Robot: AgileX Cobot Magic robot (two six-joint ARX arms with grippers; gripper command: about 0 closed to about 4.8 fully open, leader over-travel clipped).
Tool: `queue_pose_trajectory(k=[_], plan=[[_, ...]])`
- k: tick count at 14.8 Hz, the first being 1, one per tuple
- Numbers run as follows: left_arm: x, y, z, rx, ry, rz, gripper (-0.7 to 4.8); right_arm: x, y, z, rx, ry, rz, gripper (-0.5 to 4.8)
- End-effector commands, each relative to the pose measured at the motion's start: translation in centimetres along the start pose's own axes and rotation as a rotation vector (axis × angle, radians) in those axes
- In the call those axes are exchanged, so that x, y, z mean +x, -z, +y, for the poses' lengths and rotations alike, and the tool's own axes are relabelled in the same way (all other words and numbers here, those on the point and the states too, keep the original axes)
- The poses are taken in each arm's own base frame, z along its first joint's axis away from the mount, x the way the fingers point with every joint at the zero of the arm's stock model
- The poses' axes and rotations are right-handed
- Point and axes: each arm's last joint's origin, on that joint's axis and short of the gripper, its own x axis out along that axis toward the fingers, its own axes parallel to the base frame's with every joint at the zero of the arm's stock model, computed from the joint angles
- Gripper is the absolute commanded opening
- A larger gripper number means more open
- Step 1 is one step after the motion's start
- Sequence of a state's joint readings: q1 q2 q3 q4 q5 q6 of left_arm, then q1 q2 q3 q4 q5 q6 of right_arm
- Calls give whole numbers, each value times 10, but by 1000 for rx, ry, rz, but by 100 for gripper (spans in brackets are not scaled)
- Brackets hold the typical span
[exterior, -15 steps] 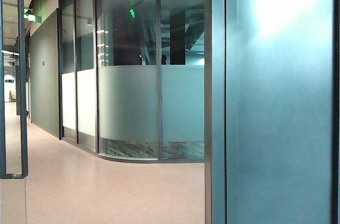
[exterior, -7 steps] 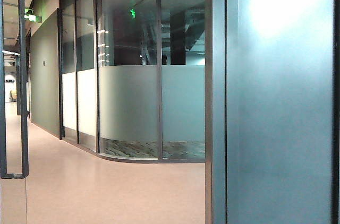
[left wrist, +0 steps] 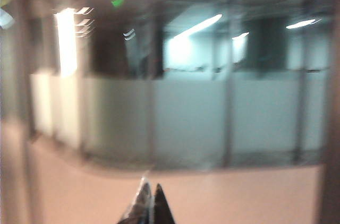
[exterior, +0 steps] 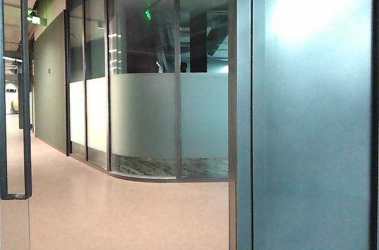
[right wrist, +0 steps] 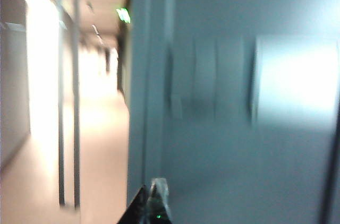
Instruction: Raise the arm to find the leftmost switch on the wall and turn off the lights.
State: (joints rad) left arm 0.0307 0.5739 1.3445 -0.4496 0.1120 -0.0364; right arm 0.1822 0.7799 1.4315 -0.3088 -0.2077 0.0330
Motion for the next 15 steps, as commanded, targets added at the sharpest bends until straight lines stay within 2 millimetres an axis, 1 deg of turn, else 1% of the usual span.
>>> queue_pose_trajectory(k=[1,3,5,8,9,10,11,14,15], plan=[[-9,47,3,32,-74,67,-5,-22,36,2,6,69,31,-1],[-10,78,4,29,-74,87,-5,-35,67,2,9,121,55,-1],[-8,105,5,-15,-77,105,-5,-44,90,2,9,149,67,-1],[1,145,8,-20,-79,161,-5,-49,127,1,14,169,114,-1],[3,154,8,-23,-79,181,-5,-50,138,1,16,176,129,-1],[4,161,8,-25,-80,195,-5,-50,149,0,16,195,138,-1],[5,163,9,-46,-82,200,-5,-50,155,0,17,195,150,-1],[5,164,9,-113,-85,201,-5,-50,158,0,18,195,162,0],[5,165,8,-111,-82,205,-5,-50,158,0,18,194,161,-1]])
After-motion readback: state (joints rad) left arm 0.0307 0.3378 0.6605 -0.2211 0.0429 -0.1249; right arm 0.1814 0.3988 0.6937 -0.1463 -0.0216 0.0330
